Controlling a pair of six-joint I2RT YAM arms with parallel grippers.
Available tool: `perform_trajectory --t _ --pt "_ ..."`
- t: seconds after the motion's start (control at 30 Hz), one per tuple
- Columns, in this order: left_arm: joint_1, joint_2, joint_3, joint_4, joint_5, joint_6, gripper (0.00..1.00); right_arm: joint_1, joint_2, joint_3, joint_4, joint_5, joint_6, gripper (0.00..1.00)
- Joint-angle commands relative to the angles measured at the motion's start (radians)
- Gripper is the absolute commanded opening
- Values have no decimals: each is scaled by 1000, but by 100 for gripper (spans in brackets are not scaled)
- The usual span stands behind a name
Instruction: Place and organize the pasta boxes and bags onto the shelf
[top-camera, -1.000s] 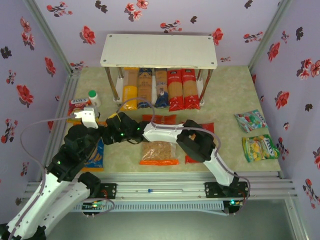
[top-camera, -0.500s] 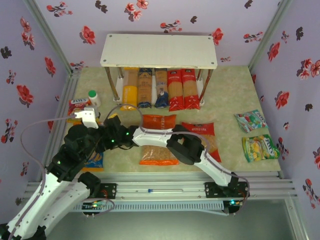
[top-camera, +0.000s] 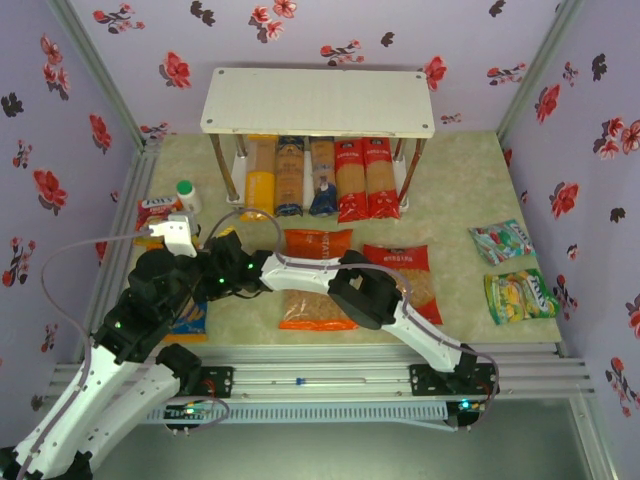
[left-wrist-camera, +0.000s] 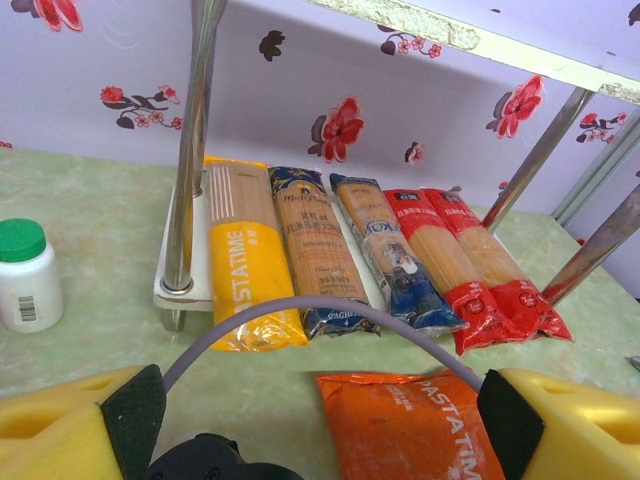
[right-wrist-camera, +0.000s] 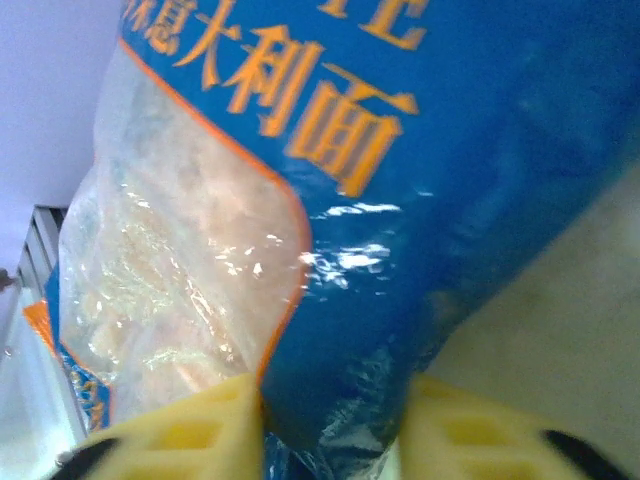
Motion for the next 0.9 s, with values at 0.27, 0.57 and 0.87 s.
perform_trajectory --t 0.27,0.57,0.87 --pt "-4 -4 -15 7 3 12 86 -40 -113 -223 95 31 40 0" --pt "-4 89 -22 8 27 1 86 -117 -336 -495 121 100 -21 0" --pt "-18 226 -49 -26 29 -31 84 -143 -507 -711 84 186 -60 0"
